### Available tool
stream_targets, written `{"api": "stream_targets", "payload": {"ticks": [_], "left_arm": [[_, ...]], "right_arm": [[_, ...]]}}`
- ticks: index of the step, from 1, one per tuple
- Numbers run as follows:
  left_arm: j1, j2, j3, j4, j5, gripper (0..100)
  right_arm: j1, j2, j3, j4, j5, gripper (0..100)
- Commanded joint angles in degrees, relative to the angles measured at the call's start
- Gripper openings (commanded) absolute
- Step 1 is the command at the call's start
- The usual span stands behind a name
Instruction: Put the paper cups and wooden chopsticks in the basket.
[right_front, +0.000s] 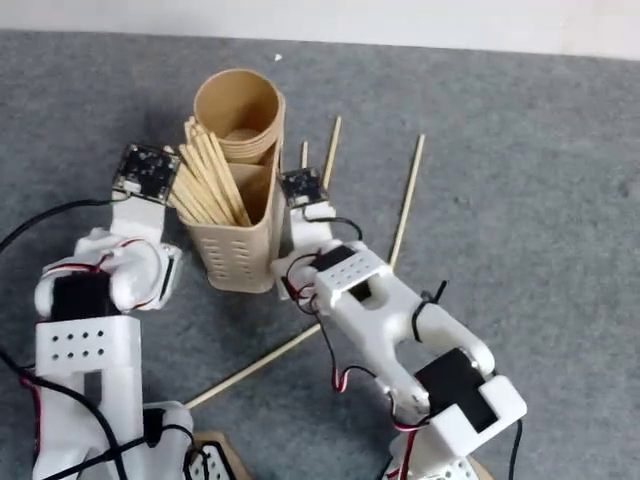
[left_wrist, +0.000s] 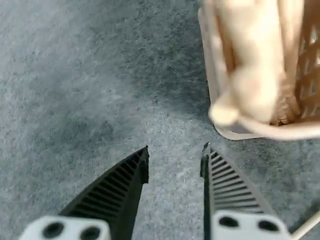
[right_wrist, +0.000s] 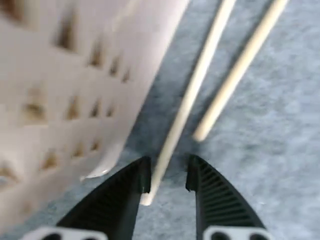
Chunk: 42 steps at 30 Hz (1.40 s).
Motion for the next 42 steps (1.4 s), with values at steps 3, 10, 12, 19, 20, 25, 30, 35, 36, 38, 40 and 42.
{"api": "stream_targets", "payload": {"ticks": [3, 10, 12, 19, 20, 25, 30, 35, 36, 38, 40, 42], "left_arm": [[-2.51, -0.66, -1.71, -0.09, -0.35, 20], [-3.12, -0.66, -1.71, -0.09, -0.35, 20], [-3.12, -0.66, -1.71, -0.09, -0.35, 20], [-3.21, -0.66, -1.71, -0.09, -0.35, 20], [-3.21, -0.66, -1.71, -0.09, -0.35, 20], [-3.30, -0.66, -1.71, -0.09, -0.35, 20], [-5.76, -0.66, -1.80, -0.09, -0.35, 20], [-6.90, -0.66, -1.80, -0.18, -0.35, 20], [-6.90, -0.66, -1.80, -0.18, -0.35, 20], [-6.90, -0.66, -1.71, -0.18, -0.35, 20], [-6.90, -0.66, -1.71, -0.18, -0.35, 20], [-6.90, -0.66, -1.71, -0.18, -0.35, 20]], "right_arm": [[5.32, 0.13, -1.36, -0.66, 0.18, 14.6], [6.64, 0.92, -1.63, -5.14, 0.18, 14.6], [6.73, 3.21, -1.63, -9.36, 0.18, 14.6], [7.78, 12.18, -7.60, -15.08, 0.18, 14.6], [8.40, 12.97, -9.01, -15.08, 0.18, 14.6], [11.91, 16.57, -13.05, -14.81, 0.18, 14.1], [13.76, 18.07, -17.36, -2.77, 0.18, 0.0], [14.55, 17.36, -22.29, 9.63, -0.09, 0.5], [14.81, 16.40, -23.34, 10.95, -0.09, 0.5], [14.99, 12.79, -24.57, 11.74, -0.18, 0.5], [15.34, 6.99, -23.87, 11.74, -0.18, 0.5], [15.78, -0.92, -20.70, 11.74, -0.18, 0.5]]}}
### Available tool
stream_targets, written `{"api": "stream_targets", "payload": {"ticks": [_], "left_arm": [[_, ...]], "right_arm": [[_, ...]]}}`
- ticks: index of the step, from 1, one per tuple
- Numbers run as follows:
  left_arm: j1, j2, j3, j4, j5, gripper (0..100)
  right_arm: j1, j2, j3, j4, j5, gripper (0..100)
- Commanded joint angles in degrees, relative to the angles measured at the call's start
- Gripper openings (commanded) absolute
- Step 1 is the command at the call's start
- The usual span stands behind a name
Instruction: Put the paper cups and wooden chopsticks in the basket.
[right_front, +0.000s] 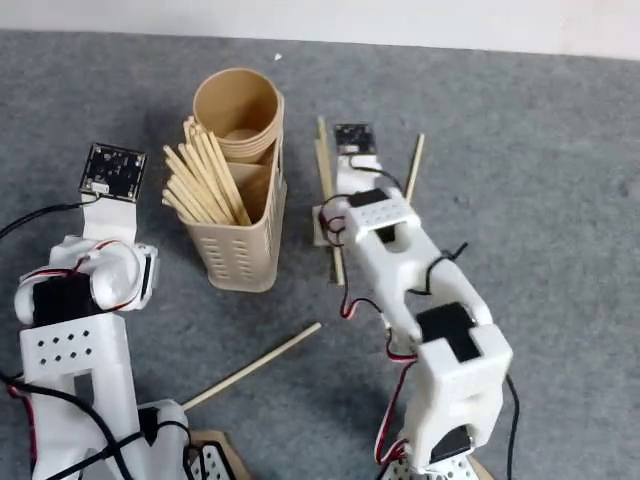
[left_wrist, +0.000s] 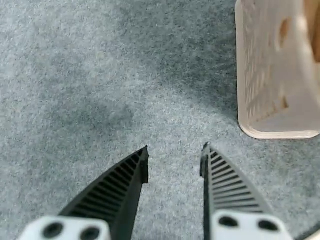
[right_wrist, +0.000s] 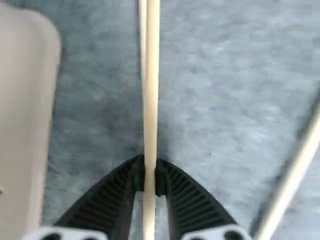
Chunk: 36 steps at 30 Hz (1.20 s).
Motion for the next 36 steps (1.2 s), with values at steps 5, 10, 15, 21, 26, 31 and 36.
{"api": "stream_targets", "payload": {"ticks": [5, 10, 15, 21, 26, 31, 36], "left_arm": [[-3.03, -0.66, -1.98, -0.18, -0.09, 20], [-7.16, -0.66, -1.71, -2.29, -0.26, 20], [-9.36, -0.66, -1.71, -2.55, -0.35, 20], [-9.27, -0.66, -1.71, -2.55, -0.35, 20], [-9.36, -0.66, -1.01, -2.64, -0.35, 20], [-12.44, -0.66, 1.45, -6.42, -0.35, 20], [-15.69, -0.66, 4.35, -11.69, -0.35, 20]], "right_arm": [[1.63, -36.79, 10.24, 0.31, 0.26, 0.5], [-1.63, -56.22, 14.64, -3.74, 4.48, 1.0], [-6.46, -67.30, 21.49, -22.20, 16.97, 0.5], [-16.57, -69.41, 34.59, -56.57, 16.35, 0.5], [-22.20, -61.23, 42.77, -74.15, 16.35, 0.5], [-22.64, -48.04, 43.56, -87.52, 16.26, 0.5], [-22.64, -37.58, 43.91, -95.43, 16.26, 0.5]]}}
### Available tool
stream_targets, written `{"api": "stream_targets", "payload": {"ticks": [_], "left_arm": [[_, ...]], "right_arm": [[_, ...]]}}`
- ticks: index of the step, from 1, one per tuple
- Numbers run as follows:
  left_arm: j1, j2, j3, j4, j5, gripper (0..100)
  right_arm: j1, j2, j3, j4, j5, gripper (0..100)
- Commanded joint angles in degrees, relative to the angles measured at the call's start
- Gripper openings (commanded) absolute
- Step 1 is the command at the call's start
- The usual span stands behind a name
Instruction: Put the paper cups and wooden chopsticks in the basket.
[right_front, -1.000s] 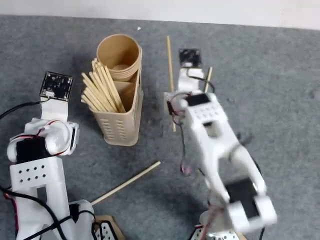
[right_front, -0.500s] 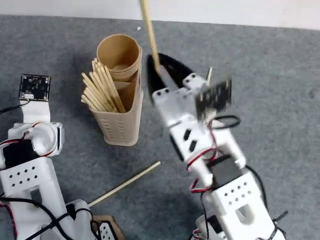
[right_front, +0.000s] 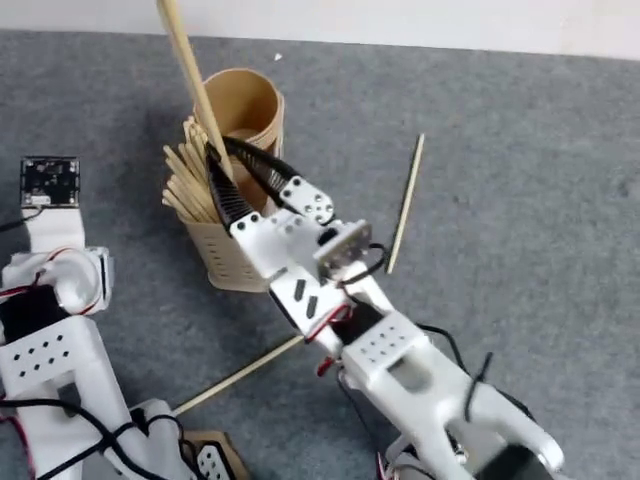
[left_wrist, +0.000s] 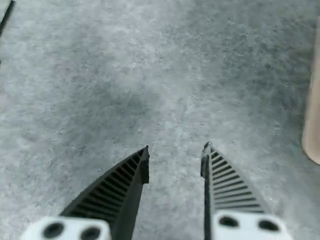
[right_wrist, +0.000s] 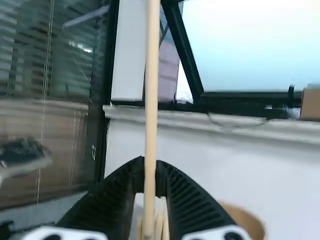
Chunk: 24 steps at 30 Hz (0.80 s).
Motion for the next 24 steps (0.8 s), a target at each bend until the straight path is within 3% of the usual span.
{"api": "stream_targets", "payload": {"ticks": [1, 7, 13, 17, 21, 24], "left_arm": [[-1.98, -0.66, 0.40, -3.43, -0.35, 20], [-2.24, -0.48, 0.40, -3.78, -0.35, 20], [-2.24, -0.40, 0.40, -3.78, -0.35, 20], [-2.07, -0.31, 0.48, -3.78, -0.35, 20], [-2.24, -0.22, 0.48, -3.69, -0.35, 20], [-2.33, -0.22, 0.48, -3.52, -0.35, 20]], "right_arm": [[-0.57, 4.70, -0.40, -4.88, 0.35, 0.5], [0.04, 5.67, -0.22, -4.70, 0.35, 2.0], [0.40, 5.58, -0.22, -1.98, 0.35, 27.1], [0.57, 1.10, -0.75, 4.53, 0.35, 27.0], [5.23, -10.51, -2.68, 20.44, 0.35, 21.9], [13.05, -18.33, -9.45, 43.03, 0.35, 18.7]]}}
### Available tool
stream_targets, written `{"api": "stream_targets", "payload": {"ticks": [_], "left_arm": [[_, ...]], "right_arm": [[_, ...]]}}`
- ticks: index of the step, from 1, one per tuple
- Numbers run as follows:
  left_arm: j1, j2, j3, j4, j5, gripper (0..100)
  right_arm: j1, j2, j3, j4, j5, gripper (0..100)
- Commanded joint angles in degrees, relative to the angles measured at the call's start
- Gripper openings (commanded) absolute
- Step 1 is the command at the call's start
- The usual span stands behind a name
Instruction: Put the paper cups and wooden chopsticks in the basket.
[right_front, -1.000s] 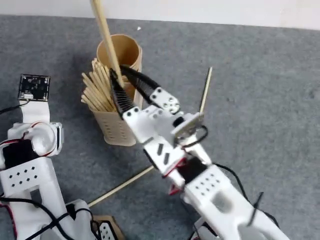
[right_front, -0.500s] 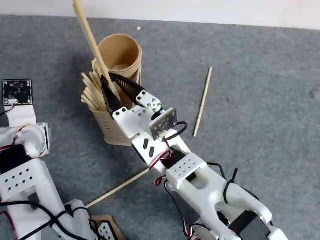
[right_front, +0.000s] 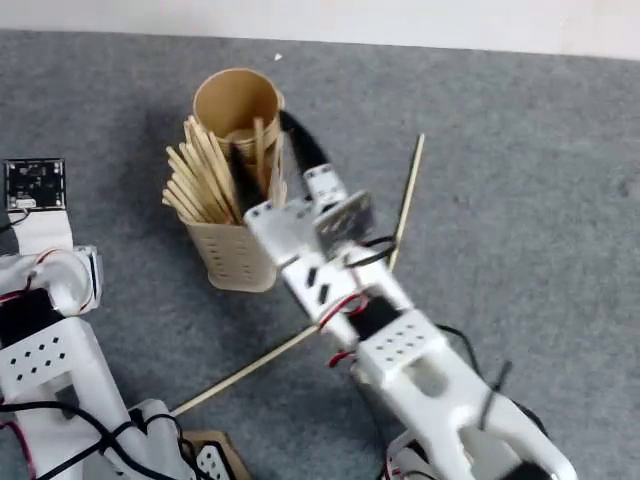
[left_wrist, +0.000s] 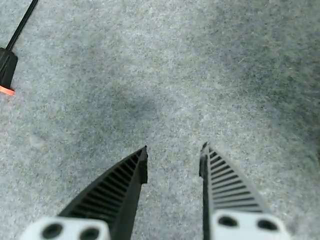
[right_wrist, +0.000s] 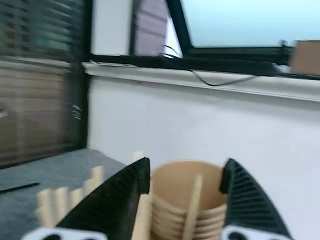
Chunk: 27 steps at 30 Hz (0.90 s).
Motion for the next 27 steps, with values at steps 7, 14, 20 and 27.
{"api": "stream_targets", "payload": {"ticks": [7, 14, 20, 27], "left_arm": [[-0.40, -0.22, 0.75, -0.79, -0.26, 20], [-0.04, -0.22, 2.51, -0.88, -0.26, 20], [-0.31, -0.22, 2.68, -0.62, -0.26, 20], [-0.31, -0.22, 2.68, -0.53, -0.26, 20]], "right_arm": [[28.09, -12.09, -19.47, 57.89, -12.84, 18.0], [33.98, 4.00, -17.54, 60.26, -13.45, 17.8], [31.69, 15.43, -19.56, 57.19, -16.88, 17.8], [31.60, 32.04, -19.74, 50.86, -18.90, 17.8]]}}
